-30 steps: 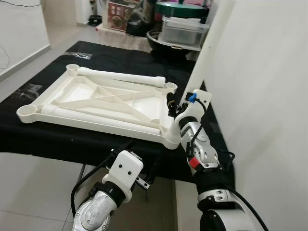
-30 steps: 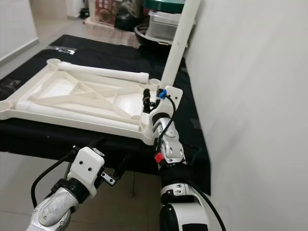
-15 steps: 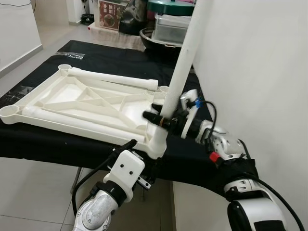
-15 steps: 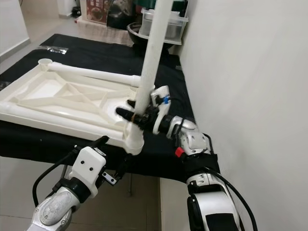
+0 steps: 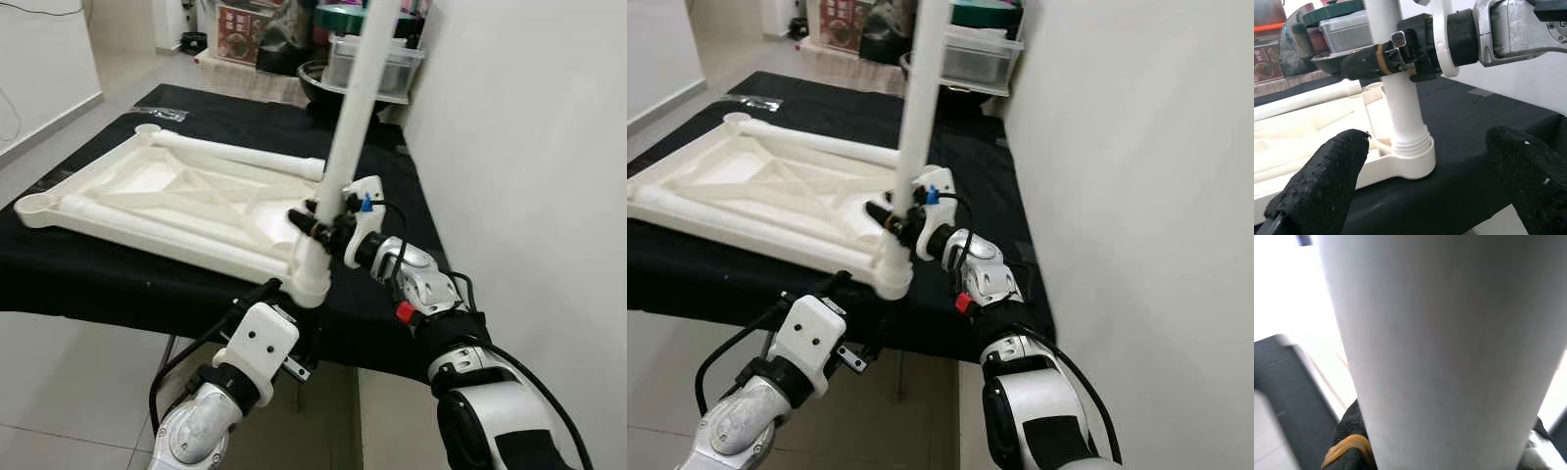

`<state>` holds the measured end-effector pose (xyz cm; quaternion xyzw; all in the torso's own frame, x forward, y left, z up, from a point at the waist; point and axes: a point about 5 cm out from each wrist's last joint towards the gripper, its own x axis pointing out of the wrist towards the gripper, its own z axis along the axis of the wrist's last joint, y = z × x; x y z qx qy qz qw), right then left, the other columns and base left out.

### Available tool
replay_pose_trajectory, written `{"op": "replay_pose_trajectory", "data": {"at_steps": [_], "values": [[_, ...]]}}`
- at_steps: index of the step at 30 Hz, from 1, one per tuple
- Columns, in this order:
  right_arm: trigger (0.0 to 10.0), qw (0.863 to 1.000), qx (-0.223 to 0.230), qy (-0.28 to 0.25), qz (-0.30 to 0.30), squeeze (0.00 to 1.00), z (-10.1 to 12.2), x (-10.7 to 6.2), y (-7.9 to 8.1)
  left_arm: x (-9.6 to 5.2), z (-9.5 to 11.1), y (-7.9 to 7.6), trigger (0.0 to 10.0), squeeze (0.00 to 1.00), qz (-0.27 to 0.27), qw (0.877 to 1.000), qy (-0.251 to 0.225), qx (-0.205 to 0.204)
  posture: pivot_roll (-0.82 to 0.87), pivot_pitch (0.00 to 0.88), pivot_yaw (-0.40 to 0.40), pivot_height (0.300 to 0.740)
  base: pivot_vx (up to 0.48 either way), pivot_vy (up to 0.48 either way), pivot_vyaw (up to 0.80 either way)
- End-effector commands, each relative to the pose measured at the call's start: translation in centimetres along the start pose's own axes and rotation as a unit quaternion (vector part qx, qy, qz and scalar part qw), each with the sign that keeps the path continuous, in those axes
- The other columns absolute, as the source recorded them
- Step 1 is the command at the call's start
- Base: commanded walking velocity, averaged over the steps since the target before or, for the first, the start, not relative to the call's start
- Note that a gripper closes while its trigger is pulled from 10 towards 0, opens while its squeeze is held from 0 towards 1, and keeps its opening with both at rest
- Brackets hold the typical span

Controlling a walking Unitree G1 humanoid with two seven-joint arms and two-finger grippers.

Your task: Building children table

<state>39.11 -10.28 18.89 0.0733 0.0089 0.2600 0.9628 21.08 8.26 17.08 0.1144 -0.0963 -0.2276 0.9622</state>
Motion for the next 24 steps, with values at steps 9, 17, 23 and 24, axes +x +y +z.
{"op": "replay_pose_trajectory", "data": {"at_steps": [9,17,23,24], "values": [[0.0,0.941,0.058,-0.005,-0.333,0.0,-1.7,-3.3,-3.1,-0.2,-0.7,-0.2,10.0,0.0,0.003,1.0,0.012,-0.019,0.1,0.025,-0.156,0.74,0.0,0.0,0.0],[10.0,0.948,0.099,-0.072,-0.293,1.0,-0.4,-1.8,-0.2,-0.6,-1.2,-0.4,10.0,0.0,-0.003,1.0,0.023,-0.016,0.09,0.031,-0.151,0.74,0.0,0.0,0.0],[10.0,0.957,0.095,-0.122,-0.244,0.0,1.6,-1.6,-1.4,-0.9,-1.5,-0.5,10.0,0.0,-0.005,1.0,0.029,-0.012,0.1,0.024,-0.158,0.74,0.0,0.0,0.0],[10.0,0.962,0.105,-0.137,-0.211,0.0,2.3,-1.5,-1.7,-0.9,-1.5,-0.5,10.0,0.0,-0.007,0.999,0.029,-0.011,0.09,0.026,-0.159,0.74,0.0,0.0,0.0]]}}
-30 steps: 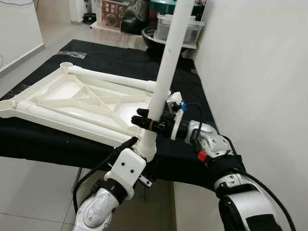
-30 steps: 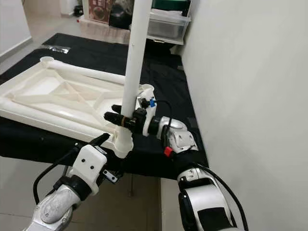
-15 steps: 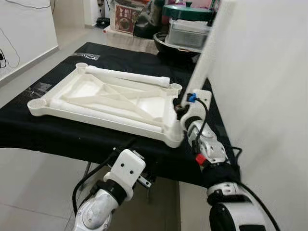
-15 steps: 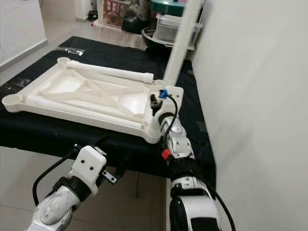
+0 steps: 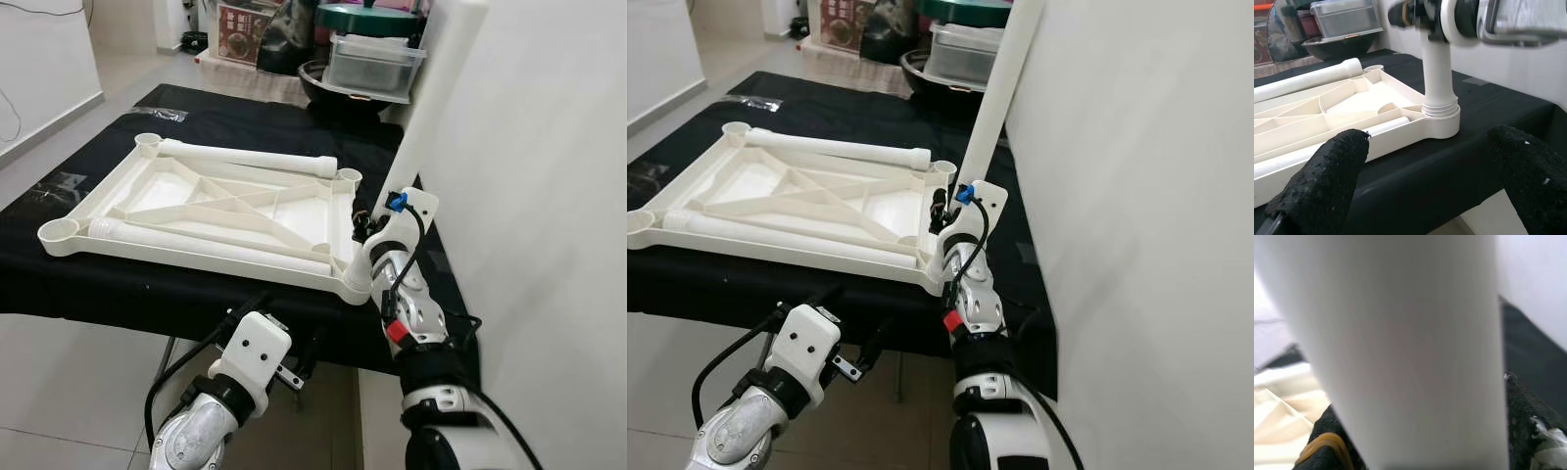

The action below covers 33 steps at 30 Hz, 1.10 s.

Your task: Building children table

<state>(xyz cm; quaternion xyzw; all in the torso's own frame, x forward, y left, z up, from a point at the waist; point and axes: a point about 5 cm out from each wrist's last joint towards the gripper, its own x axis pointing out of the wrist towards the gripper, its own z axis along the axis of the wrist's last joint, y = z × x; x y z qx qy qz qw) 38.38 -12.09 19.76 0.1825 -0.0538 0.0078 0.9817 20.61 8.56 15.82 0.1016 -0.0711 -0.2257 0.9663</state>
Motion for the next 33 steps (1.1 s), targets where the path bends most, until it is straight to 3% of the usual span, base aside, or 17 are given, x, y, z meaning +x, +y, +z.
{"op": "replay_pose_trajectory", "data": {"at_steps": [1,6,9,10,11,12,14,15,17,18,19,22,24,25,26,28,33], "values": [[10.0,0.999,0.025,-0.022,0.031,0.0,1.3,0.5,-0.2,-0.2,-0.4,-0.2,10.0,0.0,-0.008,1.0,0.007,0.008,0.09,0.026,-0.159,0.74,0.0,0.0,0.0],[10.0,0.988,0.034,-0.01,0.149,0.0,2.1,0.9,0.4,-0.4,-0.5,-0.2,10.0,0.0,-0.008,1.0,0.012,0.004,0.09,0.031,-0.162,0.74,0.0,0.0,0.0],[10.0,0.908,0.023,0.126,0.399,0.0,0.1,-1.0,2.0,0.0,-0.1,0.0,10.0,0.0,0.005,1.0,0.003,-0.019,0.1,0.032,-0.169,0.74,0.0,0.0,0.0],[10.0,0.908,0.023,0.126,0.399,0.0,0.1,-1.0,2.0,0.0,-0.1,0.0,10.0,0.0,0.005,1.0,0.003,-0.019,0.1,0.032,-0.169,0.74,0.0,0.0,0.0],[10.0,0.879,0.012,0.156,0.451,0.0,-0.5,-1.7,2.1,0.1,0.1,0.1,10.0,0.0,0.01,1.0,-0.001,-0.029,0.1,0.033,-0.17,0.74,0.0,0.0,0.0],[10.0,0.879,0.012,0.156,0.451,0.0,-0.5,-1.7,2.1,0.1,0.1,0.1,10.0,0.0,0.01,1.0,-0.001,-0.029,0.1,0.033,-0.17,0.74,0.0,0.0,0.0],[10.0,0.819,-0.026,0.2,0.538,0.0,-1.7,-3.1,2.7,0.2,0.2,-0.1,10.0,0.0,0.0,1.0,-0.004,-0.014,0.1,0.037,-0.172,0.74,0.0,0.0,0.0],[10.0,0.819,-0.026,0.2,0.538,0.0,-1.7,-3.1,2.7,0.2,0.2,-0.1,10.0,0.0,0.0,1.0,-0.004,-0.014,0.1,0.037,-0.172,0.74,0.0,0.0,0.0],[10.0,0.776,-0.049,0.214,0.591,0.0,-2.3,-3.7,3.2,0.0,0.0,-0.6,10.0,0.0,-0.014,1.0,0.0,0.003,0.1,0.038,-0.171,0.74,0.0,0.0,0.0],[10.0,0.776,-0.049,0.214,0.591,0.0,-2.3,-3.7,3.2,0.0,0.0,-0.6,10.0,0.0,-0.014,1.0,0.0,0.003,0.1,0.038,-0.171,0.74,0.0,0.0,0.0],[0.0,0.807,-0.047,0.19,0.557,0.0,-2.0,-2.8,3.9,-0.2,-0.1,-0.7,10.0,0.0,-0.017,1.0,0.003,0.006,0.11,0.045,-0.171,0.74,0.0,0.0,0.0],[0.0,0.815,-0.046,0.184,0.547,0.0,-2.0,-2.5,4.1,-0.2,-0.2,-0.7,10.0,0.0,-0.017,1.0,0.003,0.006,0.11,0.045,-0.171,0.74,0.0,0.0,0.0],[0.0,0.897,-0.074,0.147,0.411,0.0,-1.6,-0.5,3.7,-0.3,-0.2,-0.6,10.0,0.0,-0.014,1.0,0.006,0.004,0.11,0.04,-0.171,0.74,0.0,0.0,0.0],[0.0,0.924,-0.084,0.133,0.35,0.0,-1.5,0.3,3.3,-0.3,-0.3,-0.5,10.0,0.0,-0.012,1.0,0.007,0.003,0.11,0.04,-0.171,0.74,0.0,0.0,0.0],[0.0,0.966,-0.092,0.107,0.216,0.0,-1.0,1.2,1.8,-0.3,-0.4,-0.5,10.0,0.0,-0.012,1.0,0.008,0.002,0.11,0.039,-0.171,0.74,0.0,0.0,0.0],[0.0,0.966,-0.092,0.107,0.216,0.0,-1.0,1.2,1.8,-0.3,-0.4,-0.5,10.0,0.0,-0.012,1.0,0.008,0.002,0.11,0.039,-0.171,0.74,0.0,0.0,0.0],[0.0,0.99,-0.096,0.085,0.062,0.0,-0.7,1.3,-0.7,-0.3,-0.4,-0.6,10.0,0.0,-0.012,1.0,0.009,0.002,0.11,0.032,-0.17,0.74,0.0,0.0,0.0]]}}
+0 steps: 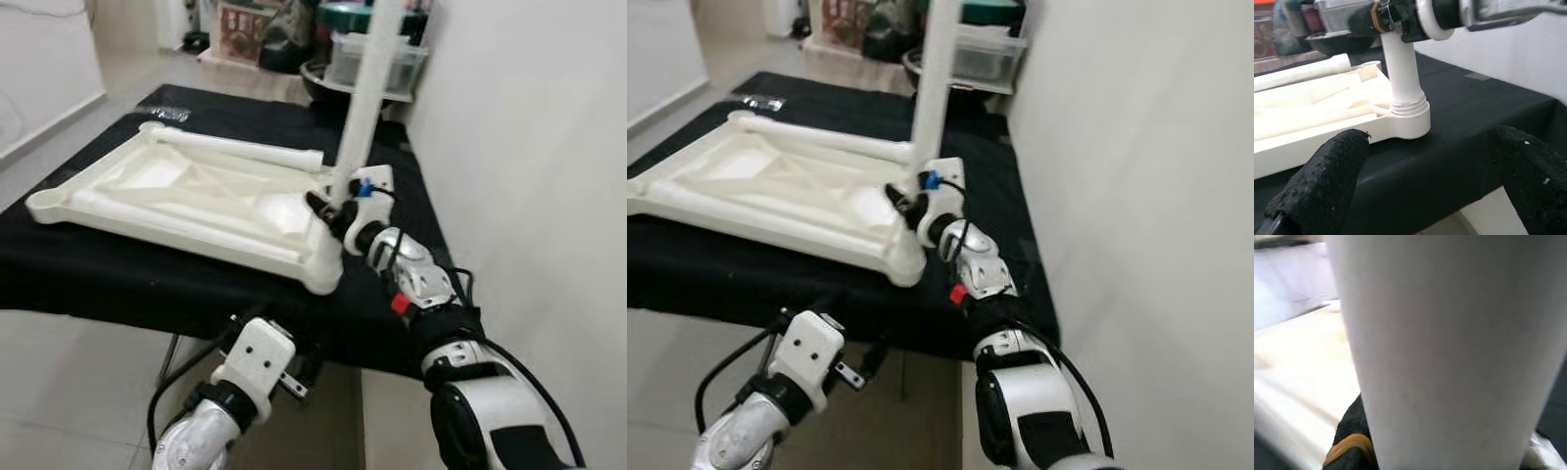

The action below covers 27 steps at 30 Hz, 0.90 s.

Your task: Building children table

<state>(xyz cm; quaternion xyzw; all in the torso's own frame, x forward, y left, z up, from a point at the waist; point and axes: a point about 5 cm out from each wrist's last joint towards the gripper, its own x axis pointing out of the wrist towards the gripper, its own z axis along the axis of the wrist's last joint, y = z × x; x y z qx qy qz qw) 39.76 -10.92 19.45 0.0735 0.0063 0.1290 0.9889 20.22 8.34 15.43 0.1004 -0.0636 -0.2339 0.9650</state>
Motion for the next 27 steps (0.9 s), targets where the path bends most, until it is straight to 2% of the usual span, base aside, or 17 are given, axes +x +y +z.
{"op": "replay_pose_trajectory", "data": {"at_steps": [1,2,3,4,5,6,8,12,13,14,18,19,20,21,25,27], "values": [[0.0,0.993,0.021,0.008,-0.115,0.0,-0.5,-0.9,-2.4,0.0,-0.2,-0.2,10.0,0.0,-0.003,1.0,0.003,0.005,0.11,0.03,-0.171,0.74,0.0,0.0,0.0],[0.0,0.993,0.021,0.008,-0.115,0.0,-0.5,-0.9,-2.4,0.0,-0.2,-0.2,10.0,0.0,-0.003,1.0,0.003,0.005,0.11,0.03,-0.171,0.74,0.0,0.0,0.0],[0.0,0.984,0.033,0.009,-0.177,0.0,-1.1,-1.7,-2.7,-0.1,-0.2,-0.2,10.0,0.0,-0.003,1.0,0.003,0.007,0.11,0.025,-0.17,0.74,0.0,0.0,0.0],[0.0,0.984,0.033,0.009,-0.177,0.0,-1.1,-1.7,-2.7,-0.1,-0.2,-0.2,10.0,0.0,-0.003,1.0,0.003,0.007,0.11,0.025,-0.17,0.74,0.0,0.0,0.0],[0.0,0.975,0.038,0.01,-0.217,0.0,-1.6,-2.5,-2.5,-0.1,-0.2,-0.1,10.0,0.0,-0.002,1.0,0.003,0.008,0.11,0.022,-0.169,0.74,0.0,0.0,0.0],[0.0,0.975,0.038,0.01,-0.217,0.0,-1.6,-2.5,-2.5,-0.1,-0.2,-0.1,10.0,0.0,-0.002,1.0,0.003,0.008,0.11,0.022,-0.169,0.74,0.0,0.0,0.0],[0.0,0.966,0.048,0.011,-0.253,0.0,-2.1,-3.4,-1.6,-0.1,-0.3,-0.1,10.0,0.0,-0.002,1.0,0.003,0.011,0.11,0.022,-0.169,0.74,0.0,0.0,0.0],[0.0,0.966,0.052,0.007,-0.252,0.0,-2.1,-3.5,-1.1,-0.1,-0.3,-0.1,10.0,0.0,-0.001,1.0,0.004,0.009,0.11,0.019,-0.168,0.74,0.0,0.0,0.0],[9.8,0.969,0.063,0.005,-0.238,0.0,-2.2,-3.2,-0.4,-0.2,-0.3,-0.1,10.0,0.0,-0.001,1.0,0.004,0.009,0.11,0.021,-0.166,0.74,0.0,0.0,0.0],[10.0,0.975,0.074,-0.018,-0.21,1.0,-1.8,-2.8,0.4,-0.2,-0.3,-0.1,10.0,0.0,-0.002,1.0,0.005,0.009,0.11,0.023,-0.166,0.74,0.0,0.0,0.0],[10.0,0.982,0.084,-0.074,-0.153,1.0,-0.5,-1.9,1.3,-0.1,-0.3,-0.1,10.0,0.0,-0.003,1.0,0.005,0.009,0.11,0.029,-0.166,0.74,0.0,0.0,0.0],[10.0,0.982,0.084,-0.074,-0.153,1.0,-0.5,-1.9,1.3,-0.1,-0.3,-0.1,10.0,0.0,-0.003,1.0,0.005,0.009,0.11,0.029,-0.166,0.74,0.0,0.0,0.0],[10.0,0.984,0.1,-0.085,-0.117,0.0,0.0,-1.6,1.3,-0.1,-0.3,0.0,10.0,0.0,-0.003,1.0,0.005,0.01,0.11,0.029,-0.162,0.74,0.0,0.0,0.0],[10.0,0.986,0.096,-0.096,-0.093,0.0,0.6,-1.5,1.2,-0.1,-0.3,0.0,10.0,0.0,-0.002,1.0,0.005,0.01,0.1,0.032,-0.162,0.74,0.0,0.0,0.0],[10.0,0.988,0.091,-0.102,-0.079,0.0,0.9,-1.6,1.0,0.0,-0.3,0.1,10.0,0.0,0.0,1.0,0.004,0.01,0.1,0.036,-0.161,0.74,0.0,0.0,0.0],[10.0,0.991,0.091,-0.1,0.019,0.0,1.5,-1.7,0.7,0.0,-0.3,0.1,10.0,0.0,0.001,1.0,0.003,0.01,0.1,0.034,-0.163,0.74,0.0,0.0,0.0]]}}
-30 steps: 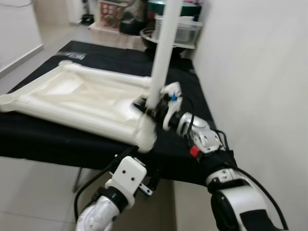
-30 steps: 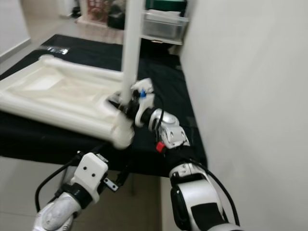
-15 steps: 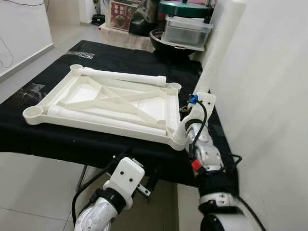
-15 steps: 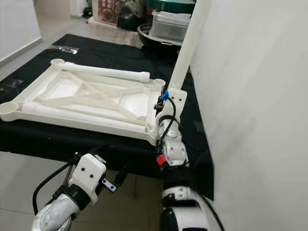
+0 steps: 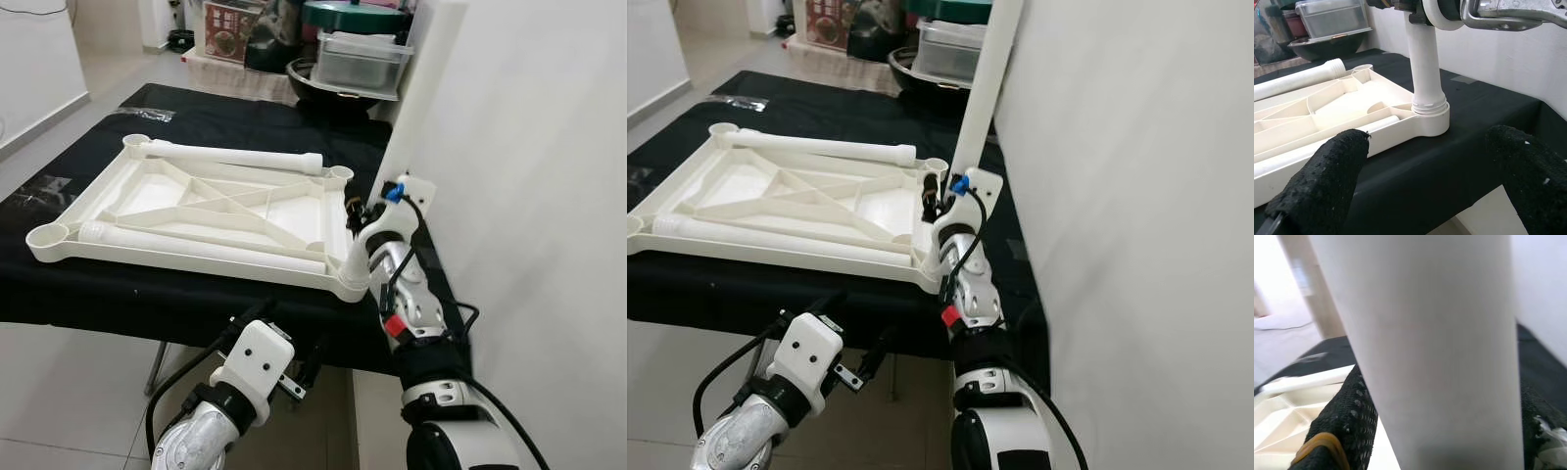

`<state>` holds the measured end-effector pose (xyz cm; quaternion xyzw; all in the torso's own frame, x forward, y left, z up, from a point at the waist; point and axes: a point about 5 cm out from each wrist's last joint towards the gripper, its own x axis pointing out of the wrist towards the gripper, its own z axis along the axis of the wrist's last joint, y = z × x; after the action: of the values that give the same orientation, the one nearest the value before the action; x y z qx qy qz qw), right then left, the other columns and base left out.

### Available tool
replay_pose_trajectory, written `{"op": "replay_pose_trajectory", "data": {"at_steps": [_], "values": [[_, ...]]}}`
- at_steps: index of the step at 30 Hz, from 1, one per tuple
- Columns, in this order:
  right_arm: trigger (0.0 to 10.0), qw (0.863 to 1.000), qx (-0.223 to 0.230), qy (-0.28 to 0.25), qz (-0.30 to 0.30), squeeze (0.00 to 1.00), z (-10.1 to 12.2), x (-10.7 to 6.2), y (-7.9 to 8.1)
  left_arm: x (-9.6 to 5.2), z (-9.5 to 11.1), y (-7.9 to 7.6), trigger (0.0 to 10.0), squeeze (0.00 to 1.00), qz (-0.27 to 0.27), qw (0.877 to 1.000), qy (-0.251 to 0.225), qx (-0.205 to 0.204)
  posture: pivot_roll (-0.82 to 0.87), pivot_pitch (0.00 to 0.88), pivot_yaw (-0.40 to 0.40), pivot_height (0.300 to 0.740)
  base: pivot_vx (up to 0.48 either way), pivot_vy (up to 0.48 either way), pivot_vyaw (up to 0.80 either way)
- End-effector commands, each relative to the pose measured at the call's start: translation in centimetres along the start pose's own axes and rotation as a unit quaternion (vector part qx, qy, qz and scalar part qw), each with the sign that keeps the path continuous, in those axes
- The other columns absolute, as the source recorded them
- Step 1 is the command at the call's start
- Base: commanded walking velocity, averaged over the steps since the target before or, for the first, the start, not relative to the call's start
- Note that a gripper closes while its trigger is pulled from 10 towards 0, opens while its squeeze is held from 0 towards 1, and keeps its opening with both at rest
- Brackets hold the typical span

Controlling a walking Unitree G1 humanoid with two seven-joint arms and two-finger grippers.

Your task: Building children table

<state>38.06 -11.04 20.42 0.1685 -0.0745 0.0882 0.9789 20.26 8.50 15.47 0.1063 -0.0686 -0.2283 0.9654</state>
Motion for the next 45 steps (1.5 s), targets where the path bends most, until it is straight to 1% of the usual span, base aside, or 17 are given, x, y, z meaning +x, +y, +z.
{"op": "replay_pose_trajectory", "data": {"at_steps": [1,5,9,10,15,16,17,21,26,28,31,33,35,37,43,44,45], "values": [[10.0,0.999,0.012,0.0,0.051,0.0,0.5,0.1,0.4,0.1,-0.3,-0.1,10.0,0.0,-0.005,1.0,0.006,0.003,0.1,0.034,-0.163,0.74,0.0,0.0,0.0],[10.0,0.93,-0.008,0.109,0.351,0.0,-0.2,-1.4,1.4,0.1,-0.4,0.0,10.0,0.0,-0.001,1.0,0.006,-0.003,0.11,0.036,-0.162,0.74,0.0,0.0,0.0],[10.0,0.894,-0.027,0.138,0.426,0.0,-0.7,-2.3,1.7,0.2,-0.3,0.1,10.0,0.0,0.0,1.0,0.005,-0.006,0.11,0.045,-0.161,0.74,0.0,0.0,0.0],[10.0,0.86,-0.036,0.154,0.486,0.0,-0.6,-2.9,2.2,0.2,-0.2,0.3,10.0,0.0,0.001,1.0,0.003,-0.003,0.11,0.045,-0.161,0.74,0.0,0.0,0.0],[9.4,0.845,-0.069,0.161,0.505,0.0,-0.8,-2.5,2.7,0.1,-0.3,0.2,10.0,0.0,0.001,1.0,0.006,-0.003,0.11,0.051,-0.161,0.74,0.0,0.0,0.0],[9.4,0.845,-0.069,0.161,0.505,0.0,-0.8,-2.5,2.7,0.1,-0.3,0.2,10.0,0.0,0.001,1.0,0.006,-0.003,0.11,0.051,-0.161,0.74,0.0,0.0,0.0],[0.0,0.86,-0.074,0.152,0.481,0.0,-0.8,-1.9,2.7,0.1,-0.3,0.2,10.0,0.0,0.0,1.0,0.007,-0.002,0.12,0.049,-0.163,0.74,0.0,0.0,0.0],[0.0,0.914,-0.076,0.111,0.382,0.0,0.0,0.0,2.3,0.0,-0.3,0.5,10.0,0.0,0.004,1.0,0.008,0.0,0.11,0.049,-0.164,0.74,0.0,0.0,0.0],[0.0,0.947,-0.081,0.1,0.294,0.0,-0.1,0.7,1.5,0.1,-0.4,0.6,10.0,0.0,0.005,1.0,0.008,0.0,0.11,0.049,-0.158,0.74,0.0,0.0,0.0],[0.0,0.978,-0.081,0.091,0.166,0.0,-0.4,1.2,0.2,0.1,-0.3,0.5,10.0,0.0,0.002,1.0,0.007,-0.001,0.11,0.051,-0.155,0.74,0.0,0.0,0.0],[0.0,0.978,-0.081,0.091,0.166,0.0,-0.4,1.2,0.2,0.1,-0.3,0.5,10.0,0.0,0.002,1.0,0.007,-0.001,0.11,0.051,-0.155,0.74,0.0,0.0,0.0],[0.0,0.994,-0.074,0.07,-0.037,0.0,-0.9,0.7,-2.1,0.2,-0.3,0.4,10.0,0.0,0.001,1.0,0.005,0.0,0.11,0.052,-0.158,0.74,0.0,0.0,0.0],[0.0,0.994,-0.074,0.07,-0.037,0.0,-0.9,0.7,-2.1,0.2,-0.3,0.4,10.0,0.0,0.001,1.0,0.005,0.0,0.11,0.052,-0.158,0.74,0.0,0.0,0.0],[0.0,0.973,-0.045,0.07,-0.215,0.0,-2.3,-1.3,-3.3,0.2,-0.3,0.5,10.0,0.0,0.001,1.0,0.006,0.003,0.12,0.048,-0.158,0.74,0.0,0.0,0.0],[0.0,0.963,-0.023,0.072,-0.258,0.0,-3.2,-2.0,-2.3,0.2,-0.3,0.5,10.0,0.0,0.002,1.0,0.006,0.006,0.12,0.047,-0.158,0.74,0.0,0.0,0.0],[8.6,0.969,-0.019,0.071,-0.235,0.0,-3.2,-1.6,-1.7,0.2,-0.3,0.5,10.0,0.0,0.002,1.0,0.006,0.005,0.11,0.046,-0.158,0.74,0.0,0.0,0.0],[10.0,0.974,-0.021,0.065,-0.215,0.0,-3.0,-1.2,-1.4,0.2,-0.4,0.5,10.0,0.0,0.0,1.0,0.006,0.005,0.11,0.043,-0.158,0.74,0.0,0.0,0.0]]}}
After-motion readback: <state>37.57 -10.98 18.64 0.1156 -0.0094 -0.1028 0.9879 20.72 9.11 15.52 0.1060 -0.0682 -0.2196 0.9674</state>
